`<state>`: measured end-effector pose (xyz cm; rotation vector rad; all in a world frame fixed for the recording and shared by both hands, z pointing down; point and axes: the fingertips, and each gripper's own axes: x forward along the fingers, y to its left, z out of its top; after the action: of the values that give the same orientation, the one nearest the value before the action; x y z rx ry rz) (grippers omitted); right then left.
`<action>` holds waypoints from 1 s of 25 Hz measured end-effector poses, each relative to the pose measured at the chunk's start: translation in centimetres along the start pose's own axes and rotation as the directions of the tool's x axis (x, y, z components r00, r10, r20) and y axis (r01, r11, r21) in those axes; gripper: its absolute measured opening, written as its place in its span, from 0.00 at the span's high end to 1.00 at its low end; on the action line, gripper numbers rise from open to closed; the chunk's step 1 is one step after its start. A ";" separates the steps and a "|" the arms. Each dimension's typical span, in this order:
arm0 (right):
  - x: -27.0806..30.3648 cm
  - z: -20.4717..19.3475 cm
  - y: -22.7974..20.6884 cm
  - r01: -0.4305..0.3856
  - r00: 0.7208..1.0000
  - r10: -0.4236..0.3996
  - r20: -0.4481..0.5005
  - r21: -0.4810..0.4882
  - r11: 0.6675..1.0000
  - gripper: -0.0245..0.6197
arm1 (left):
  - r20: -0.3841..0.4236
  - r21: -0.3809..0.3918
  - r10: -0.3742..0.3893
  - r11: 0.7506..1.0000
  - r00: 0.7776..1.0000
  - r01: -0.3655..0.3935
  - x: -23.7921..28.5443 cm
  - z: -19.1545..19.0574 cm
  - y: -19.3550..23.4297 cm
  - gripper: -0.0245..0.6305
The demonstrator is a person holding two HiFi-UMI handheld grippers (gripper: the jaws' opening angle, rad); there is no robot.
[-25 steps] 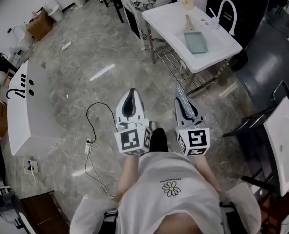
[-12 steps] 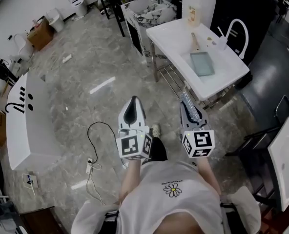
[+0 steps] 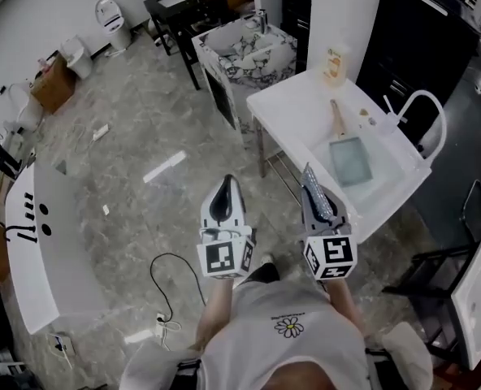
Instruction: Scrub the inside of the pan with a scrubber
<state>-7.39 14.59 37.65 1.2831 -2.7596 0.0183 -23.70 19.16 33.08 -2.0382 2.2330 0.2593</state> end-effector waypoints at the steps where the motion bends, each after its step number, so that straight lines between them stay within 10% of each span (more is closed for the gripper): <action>1: 1.7 0.5 -0.3 0.005 1.000 -0.005 -0.003 0.001 1.000 0.87 | 0.005 0.003 -0.002 1.000 1.000 0.002 1.9 0.2 1.0 0.94; 12: 12.2 2.1 -6.5 0.101 0.994 -0.100 -0.035 0.025 0.995 0.87 | -0.056 -0.038 -0.088 0.996 0.995 0.086 14.2 -2.7 2.7 0.94; 25: 11.6 2.7 -17.9 0.262 0.965 -0.263 0.014 0.051 0.964 0.87 | 0.009 -0.026 -0.326 0.945 0.945 0.326 24.3 -2.7 -9.5 0.94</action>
<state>-1.39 -5.97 35.53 1.6601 -2.5960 0.0534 -16.42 -5.96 30.51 -2.3722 1.8551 0.2623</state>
